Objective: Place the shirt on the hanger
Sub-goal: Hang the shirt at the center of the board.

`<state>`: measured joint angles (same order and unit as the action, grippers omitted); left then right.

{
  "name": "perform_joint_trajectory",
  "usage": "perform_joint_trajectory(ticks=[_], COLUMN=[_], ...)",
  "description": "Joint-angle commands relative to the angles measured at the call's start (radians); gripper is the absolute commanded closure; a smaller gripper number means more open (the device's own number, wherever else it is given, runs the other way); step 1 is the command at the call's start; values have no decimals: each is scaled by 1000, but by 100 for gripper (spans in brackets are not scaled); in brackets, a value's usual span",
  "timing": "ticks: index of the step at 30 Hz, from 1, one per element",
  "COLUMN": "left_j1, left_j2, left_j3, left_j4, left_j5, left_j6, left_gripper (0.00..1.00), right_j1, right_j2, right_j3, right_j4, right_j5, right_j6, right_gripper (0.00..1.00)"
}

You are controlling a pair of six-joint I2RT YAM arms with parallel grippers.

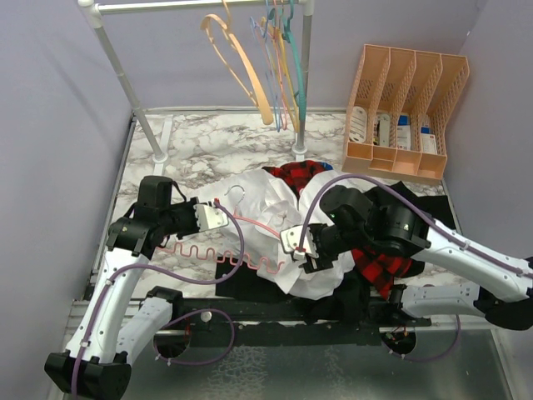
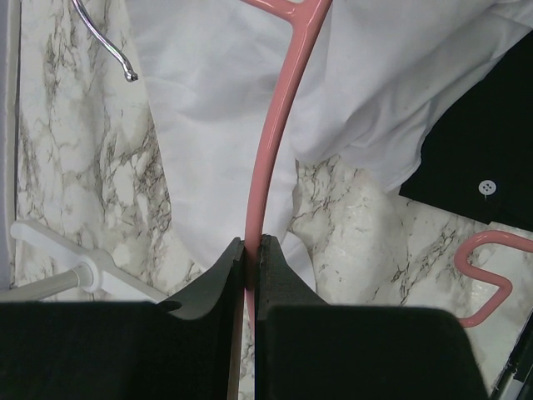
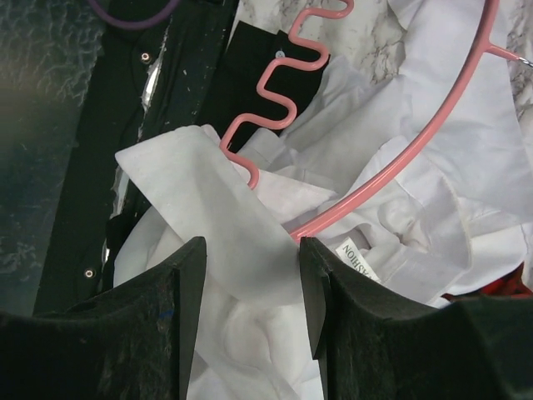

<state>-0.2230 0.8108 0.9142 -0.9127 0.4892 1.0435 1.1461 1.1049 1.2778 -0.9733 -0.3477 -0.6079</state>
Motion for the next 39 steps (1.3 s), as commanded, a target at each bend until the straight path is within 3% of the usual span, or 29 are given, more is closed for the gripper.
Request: perform_joint_trajectory(ticks=[1,7,13,23,30,33,36,39], left_j1=[-4,-8,-14,-24,-29,-29,-29,-29], left_j2=[-5,4,10,11,10,10,10,11], left_j3=[3,12,10,14,21,26,33,43], left_j4=[13,14,15,14,23,26,32,71], left_j5=[56,52,51,36,23,14,5,-21], left_j6=[14,23,38,60,78,85,88,73], left_gripper=[100,100,100,100,100,100,100,100], right_j1=[6,7,7,6,7,6,7,7], right_j2=[19,88,184,165,96,91,99,102], right_j3=[3,65,145,143,86,61,58,62], right_j4=[-11,-5,-91,-152,-150,-141,-137,-137], right_j5=[-53,-51,-58,-17,7,3,-11,-19], right_j6=[-32,-91,-107,-23,52,56,57,57], right_gripper=[51,48,34,43,57,72,98,99])
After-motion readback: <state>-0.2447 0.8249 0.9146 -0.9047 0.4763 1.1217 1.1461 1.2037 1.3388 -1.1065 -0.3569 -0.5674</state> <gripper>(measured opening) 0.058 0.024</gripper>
